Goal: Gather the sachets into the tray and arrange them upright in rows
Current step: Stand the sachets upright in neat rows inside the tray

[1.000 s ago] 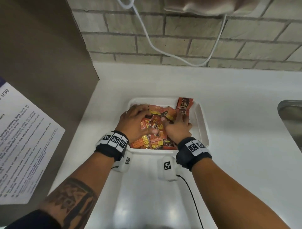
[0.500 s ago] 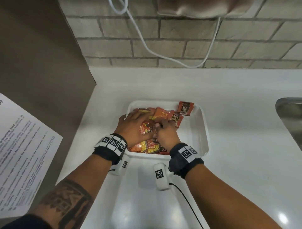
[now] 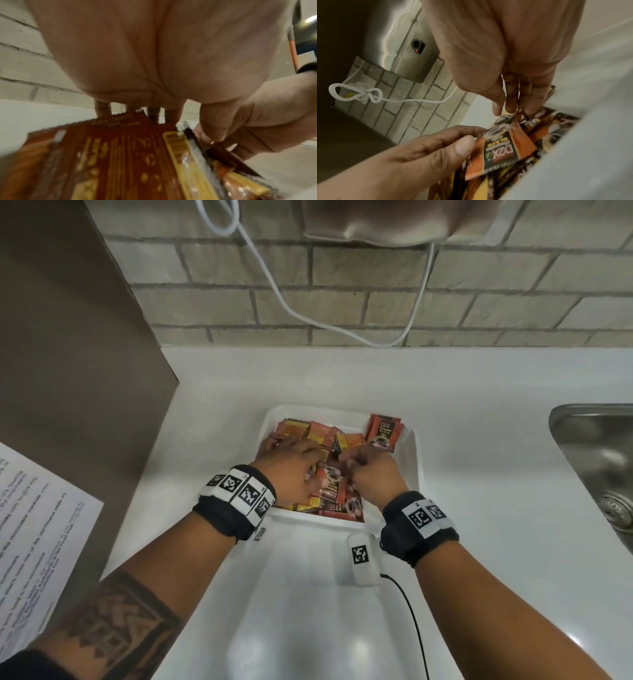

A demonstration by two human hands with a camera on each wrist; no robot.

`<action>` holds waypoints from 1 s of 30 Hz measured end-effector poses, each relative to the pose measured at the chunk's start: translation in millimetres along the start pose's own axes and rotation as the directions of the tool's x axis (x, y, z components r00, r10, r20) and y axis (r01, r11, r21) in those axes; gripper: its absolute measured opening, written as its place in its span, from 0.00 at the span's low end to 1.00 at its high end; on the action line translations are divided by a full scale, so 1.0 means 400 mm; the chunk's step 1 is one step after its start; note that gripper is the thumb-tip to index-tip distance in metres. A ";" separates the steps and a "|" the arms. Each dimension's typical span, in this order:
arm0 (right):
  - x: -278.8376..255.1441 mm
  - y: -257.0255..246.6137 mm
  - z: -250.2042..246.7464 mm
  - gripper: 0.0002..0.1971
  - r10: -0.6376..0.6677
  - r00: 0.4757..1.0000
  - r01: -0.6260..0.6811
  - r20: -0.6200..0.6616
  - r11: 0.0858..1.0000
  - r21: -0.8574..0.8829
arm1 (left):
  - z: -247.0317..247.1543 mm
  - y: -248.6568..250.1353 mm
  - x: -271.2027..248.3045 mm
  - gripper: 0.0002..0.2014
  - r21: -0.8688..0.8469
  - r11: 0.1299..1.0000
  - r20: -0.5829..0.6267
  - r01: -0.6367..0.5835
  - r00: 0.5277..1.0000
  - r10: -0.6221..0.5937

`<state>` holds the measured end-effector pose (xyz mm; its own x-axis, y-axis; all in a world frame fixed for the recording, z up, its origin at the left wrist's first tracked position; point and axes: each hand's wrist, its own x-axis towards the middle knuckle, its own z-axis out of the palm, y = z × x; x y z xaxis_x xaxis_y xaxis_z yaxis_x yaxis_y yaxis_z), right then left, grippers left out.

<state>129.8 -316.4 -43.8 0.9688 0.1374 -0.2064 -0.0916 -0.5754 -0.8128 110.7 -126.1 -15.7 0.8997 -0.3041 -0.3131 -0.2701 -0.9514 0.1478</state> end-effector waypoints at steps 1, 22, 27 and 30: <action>0.003 0.006 -0.003 0.10 0.002 1.000 -0.002 0.010 1.000 -0.014 | -0.008 0.001 -0.003 0.29 -0.017 1.000 -0.001 0.006 1.000 -0.006; -0.090 0.021 0.056 0.09 -0.115 0.932 0.131 0.345 0.991 -0.025 | -0.119 0.004 -0.169 0.27 -0.085 0.964 0.170 0.252 0.957 -0.235; -0.065 0.014 0.030 0.10 -0.029 0.997 0.028 -0.066 0.999 -0.028 | -0.188 0.015 -0.100 0.29 -0.063 0.973 0.068 0.220 0.974 -0.216; -0.034 0.017 0.033 0.18 0.048 0.998 -0.058 -0.043 0.962 -0.269 | -0.170 0.039 -0.042 0.24 -0.049 0.992 0.126 0.116 0.986 -0.109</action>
<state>113.0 -311.3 -53.6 0.9723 0.0750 -0.2216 -0.0821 -0.7777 -0.6232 114.6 -132.6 55.5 0.8734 -0.2017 -0.4433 -0.1466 -0.9769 0.1557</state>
